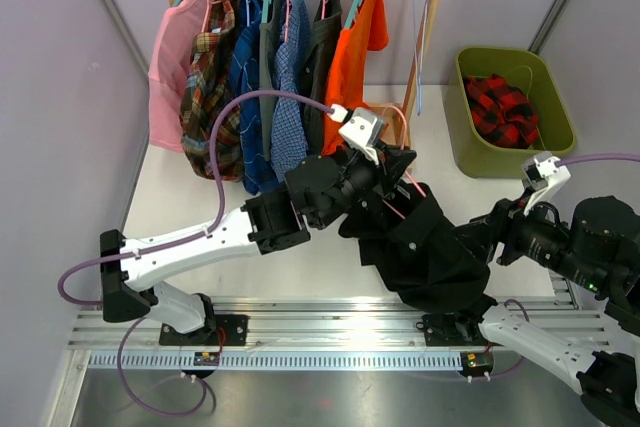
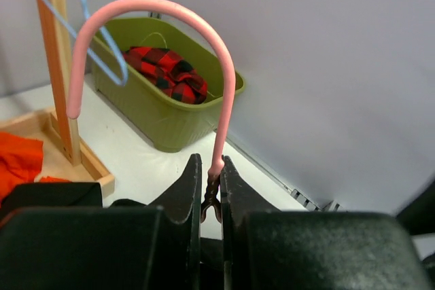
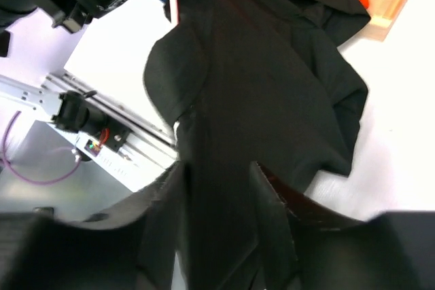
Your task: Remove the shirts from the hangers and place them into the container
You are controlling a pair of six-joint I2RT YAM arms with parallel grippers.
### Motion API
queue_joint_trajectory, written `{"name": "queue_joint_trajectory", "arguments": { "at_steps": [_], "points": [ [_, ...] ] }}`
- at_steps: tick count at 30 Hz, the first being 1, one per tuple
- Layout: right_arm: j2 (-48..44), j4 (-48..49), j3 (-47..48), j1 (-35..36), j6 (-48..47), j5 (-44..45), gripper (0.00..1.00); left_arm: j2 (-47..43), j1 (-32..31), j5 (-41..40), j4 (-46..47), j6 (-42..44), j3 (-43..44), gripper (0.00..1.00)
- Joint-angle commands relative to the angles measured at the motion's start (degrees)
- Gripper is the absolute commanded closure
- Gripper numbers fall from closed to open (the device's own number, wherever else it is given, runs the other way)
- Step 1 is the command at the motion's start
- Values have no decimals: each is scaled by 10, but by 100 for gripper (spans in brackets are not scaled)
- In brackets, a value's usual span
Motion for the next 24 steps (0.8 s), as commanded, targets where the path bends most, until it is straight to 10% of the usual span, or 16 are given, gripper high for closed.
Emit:
{"name": "queue_joint_trajectory", "arguments": {
  "at_steps": [1, 7, 24],
  "points": [
    [15, 8, 20, 3, -18, 23, 40, 20, -11, 3, -28, 53, 79, 100],
    [26, 17, 35, 3, -35, 13, 4, 64, -20, -6, -126, 95, 190, 100],
    [13, -21, 79, 3, -54, 32, 1, 166, 48, -31, -240, 163, 426, 100]
  ]
}}
